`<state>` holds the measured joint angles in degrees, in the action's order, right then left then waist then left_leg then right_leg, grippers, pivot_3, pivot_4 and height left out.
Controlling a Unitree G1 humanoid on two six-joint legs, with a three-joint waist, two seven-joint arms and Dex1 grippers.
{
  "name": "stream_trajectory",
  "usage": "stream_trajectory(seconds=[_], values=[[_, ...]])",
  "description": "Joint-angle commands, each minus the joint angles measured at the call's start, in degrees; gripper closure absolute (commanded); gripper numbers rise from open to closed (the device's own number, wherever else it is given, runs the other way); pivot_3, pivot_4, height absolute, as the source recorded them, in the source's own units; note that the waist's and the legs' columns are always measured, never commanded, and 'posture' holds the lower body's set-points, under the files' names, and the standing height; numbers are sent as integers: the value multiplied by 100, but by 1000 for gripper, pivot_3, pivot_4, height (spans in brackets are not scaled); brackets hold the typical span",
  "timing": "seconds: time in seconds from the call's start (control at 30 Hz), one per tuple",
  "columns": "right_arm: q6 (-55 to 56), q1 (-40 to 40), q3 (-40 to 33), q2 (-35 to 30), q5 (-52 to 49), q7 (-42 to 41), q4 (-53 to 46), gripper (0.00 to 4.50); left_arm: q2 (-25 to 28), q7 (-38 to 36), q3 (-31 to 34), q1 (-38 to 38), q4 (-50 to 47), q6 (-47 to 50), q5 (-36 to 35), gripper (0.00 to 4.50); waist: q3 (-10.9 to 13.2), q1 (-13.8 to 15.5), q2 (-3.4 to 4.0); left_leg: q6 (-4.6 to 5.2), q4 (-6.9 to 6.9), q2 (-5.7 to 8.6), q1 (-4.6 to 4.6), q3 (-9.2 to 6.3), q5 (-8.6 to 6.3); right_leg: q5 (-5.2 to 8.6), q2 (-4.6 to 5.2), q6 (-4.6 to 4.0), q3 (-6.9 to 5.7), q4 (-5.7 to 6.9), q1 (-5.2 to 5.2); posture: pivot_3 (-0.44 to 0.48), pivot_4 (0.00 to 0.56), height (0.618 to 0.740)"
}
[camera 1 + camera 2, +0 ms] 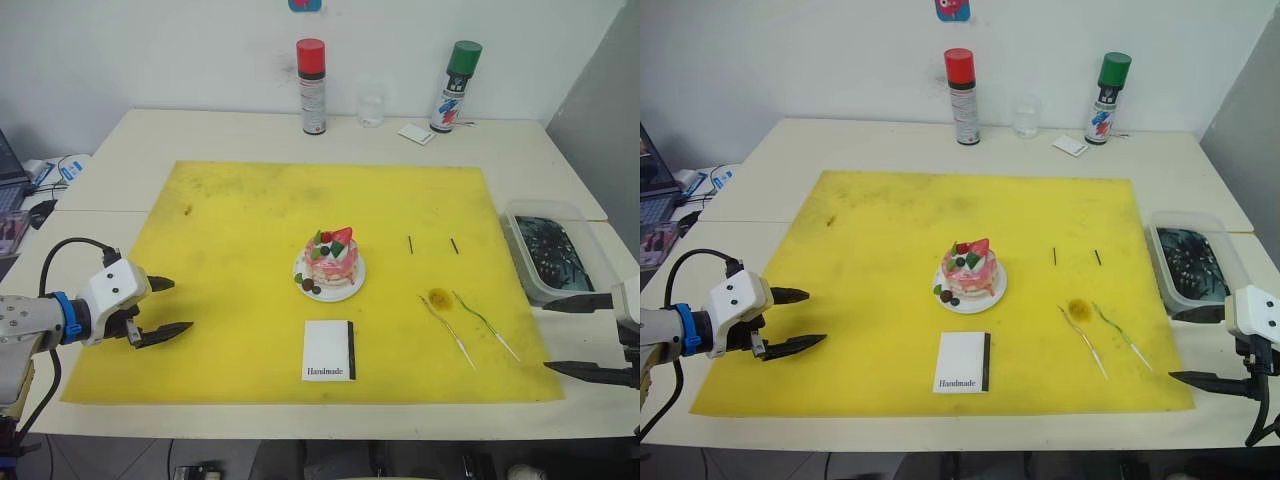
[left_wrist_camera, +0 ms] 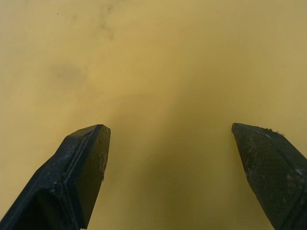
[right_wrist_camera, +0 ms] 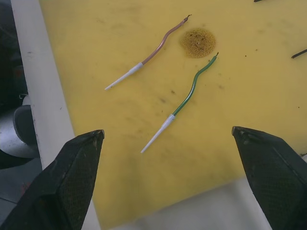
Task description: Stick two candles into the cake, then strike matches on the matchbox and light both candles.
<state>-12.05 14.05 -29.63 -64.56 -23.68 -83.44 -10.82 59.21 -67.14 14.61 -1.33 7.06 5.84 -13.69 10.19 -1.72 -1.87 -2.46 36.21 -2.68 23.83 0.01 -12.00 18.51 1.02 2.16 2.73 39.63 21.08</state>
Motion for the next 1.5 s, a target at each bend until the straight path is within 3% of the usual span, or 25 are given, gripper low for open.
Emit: stream_trajectory(seconds=[0.03, 0.57, 0.97, 1.2, 1.37, 1.5], values=[[82, -151, 0, -117, 23, -41, 114, 31, 73, -22, 225, 42, -245, 53, -155, 0, 0, 0, 0, 0, 0, 0, 0, 0, 0, 0, 0, 0, 0, 0, 0, 0, 150, 740], [308, -273, 176, -145, 151, -87, 431, 31, 29, 109, 438, 95, -371, 104, -342, 0, 0, -1, 0, 0, 1, 0, -1, 0, 0, 0, 0, 0, 1, 5, 1, 0, 150, 740], [343, -316, 141, -131, 213, -24, 532, 31, 74, -411, 517, 497, -490, 40, -586, 0, 0, -3, 0, 0, 2, -1, -2, 2, 0, 0, 0, 0, 2, 6, 2, 0, 150, 740], [-188, -36, -219, 138, -20, 376, -91, 31, -177, -437, 41, 152, -1519, 887, -1127, 0, 1, 34, 1, 0, 16, -2, 3, -2, 0, 1, 2, 0, -2, 18, -2, 0, 150, 740], [-1443, 336, -659, 420, -190, 1242, -1278, 31, -339, -273, -129, -54, -2443, 1511, -1669, 0, -1, 19, 1, -1, 22, -1, 2, -1, 0, 1, 0, 0, 0, 26, -2, 0, 150, 740], [-1791, 573, -736, 927, -69, 1992, -2079, 31, -632, -271, -202, -145, -2996, 1645, -2134, 0, -2, 6, 2, -1, 25, 1, 1, -1, 1, 1, -4, 1, 1, 26, -3, 0, 150, 740]])
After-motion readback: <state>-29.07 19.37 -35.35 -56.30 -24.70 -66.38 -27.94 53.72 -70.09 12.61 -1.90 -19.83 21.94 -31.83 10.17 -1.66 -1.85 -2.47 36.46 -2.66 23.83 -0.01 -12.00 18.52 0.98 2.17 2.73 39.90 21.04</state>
